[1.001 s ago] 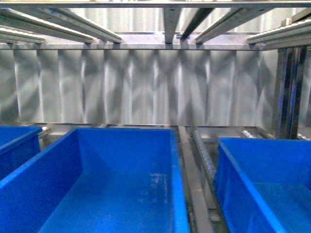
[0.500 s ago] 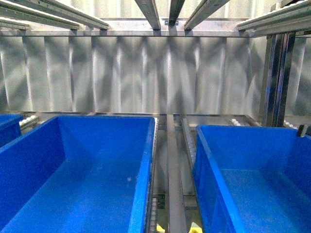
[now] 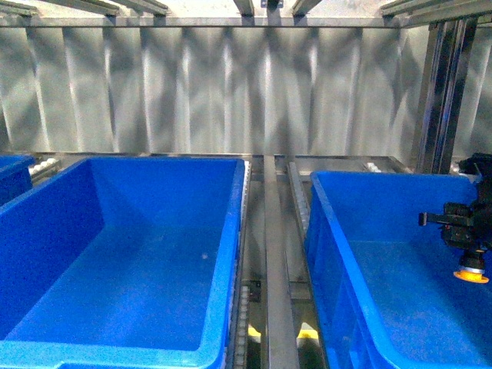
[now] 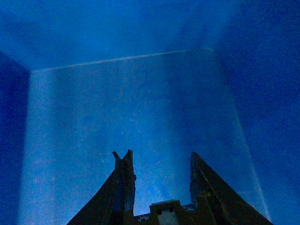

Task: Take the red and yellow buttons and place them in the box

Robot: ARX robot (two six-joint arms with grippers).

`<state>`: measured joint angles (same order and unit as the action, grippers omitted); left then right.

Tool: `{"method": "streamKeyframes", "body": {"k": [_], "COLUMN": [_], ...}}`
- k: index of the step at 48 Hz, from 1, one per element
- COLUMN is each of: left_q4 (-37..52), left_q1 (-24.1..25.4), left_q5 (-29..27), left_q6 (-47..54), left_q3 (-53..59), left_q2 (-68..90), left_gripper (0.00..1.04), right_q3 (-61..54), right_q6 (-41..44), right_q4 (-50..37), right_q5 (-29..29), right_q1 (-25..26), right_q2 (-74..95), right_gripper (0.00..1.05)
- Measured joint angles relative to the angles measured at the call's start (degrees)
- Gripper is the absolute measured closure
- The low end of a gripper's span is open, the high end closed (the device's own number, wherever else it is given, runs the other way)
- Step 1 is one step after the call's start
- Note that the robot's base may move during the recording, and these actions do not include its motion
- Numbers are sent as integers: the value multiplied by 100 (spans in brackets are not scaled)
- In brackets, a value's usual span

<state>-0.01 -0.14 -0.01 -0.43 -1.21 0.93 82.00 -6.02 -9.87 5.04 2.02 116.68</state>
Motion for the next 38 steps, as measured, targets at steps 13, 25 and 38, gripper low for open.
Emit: {"method": "streamKeyframes", "body": {"k": [13, 25, 38], "left_q4": [0, 0, 0], "left_q1": [0, 0, 0], "left_q5": [0, 0, 0], "left_q6": [0, 0, 0], "left_q3": [0, 0, 0], "left_q2": [0, 0, 0], "left_gripper": [8, 8, 8], "right_q3": [494, 404, -446], "right_q6": [205, 328, -17], "right_q4": [181, -284, -905], "right_q5": [-144, -188, -339], "right_q1": [66, 188, 227], "right_q2": [1019, 1300, 538], "right_gripper": [77, 36, 6]}}
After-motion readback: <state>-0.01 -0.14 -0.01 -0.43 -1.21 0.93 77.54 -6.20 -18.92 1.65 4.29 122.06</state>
